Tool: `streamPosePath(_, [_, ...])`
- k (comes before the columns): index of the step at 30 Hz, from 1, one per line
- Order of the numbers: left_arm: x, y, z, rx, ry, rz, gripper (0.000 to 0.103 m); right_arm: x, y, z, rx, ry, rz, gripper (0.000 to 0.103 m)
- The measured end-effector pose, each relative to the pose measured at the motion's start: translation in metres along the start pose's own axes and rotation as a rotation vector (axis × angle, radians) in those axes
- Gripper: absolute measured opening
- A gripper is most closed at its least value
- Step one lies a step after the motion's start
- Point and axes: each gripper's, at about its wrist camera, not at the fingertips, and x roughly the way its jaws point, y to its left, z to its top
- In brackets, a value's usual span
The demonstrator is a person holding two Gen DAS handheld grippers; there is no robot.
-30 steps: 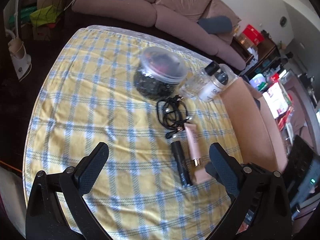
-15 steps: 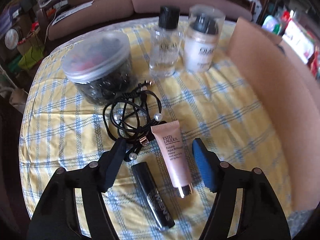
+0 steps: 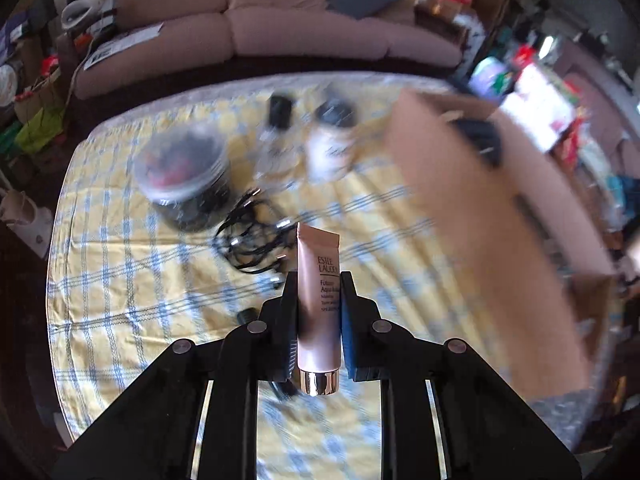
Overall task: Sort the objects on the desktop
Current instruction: 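Carry the pink tube and gold bottle into the cardboard box and open both grippers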
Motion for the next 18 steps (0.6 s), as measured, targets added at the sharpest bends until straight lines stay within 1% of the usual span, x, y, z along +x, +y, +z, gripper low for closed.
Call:
streamPosePath(4, [-0.032,-0.022,0.018,-0.005,-0.036,-0.114,0.017,0.005,-0.035,0.011,0.033,0.047,-0.025,0.019])
streamPosePath(5, [-0.04,-0.033,0.023,-0.012,-0.042,-0.161,0.017,0.01,-0.04,0.013,0.035,0.064,-0.025,0.019])
streamPosePath(7, [-0.047,-0.05,0.034,-0.016,-0.044,-0.225,0.017,0.028,-0.05,0.017,0.03,0.11,-0.042,0.019])
streamPosePath(9, [-0.046,-0.068,0.044,-0.015,-0.035,-0.272,0.017,0.052,-0.058,0.022,0.009,0.156,-0.061,0.019])
streamPosePath(11, [-0.036,-0.09,0.058,-0.012,-0.015,-0.306,0.017,0.072,-0.066,0.023,-0.002,0.197,-0.082,0.019])
streamPosePath(15, [-0.004,-0.127,0.078,-0.036,0.044,-0.357,0.017,0.121,-0.096,0.022,0.015,0.315,-0.127,0.018])
streamPosePath(18, [0.026,-0.145,0.09,-0.082,0.094,-0.37,0.017,0.143,-0.118,0.019,0.06,0.362,-0.12,0.018])
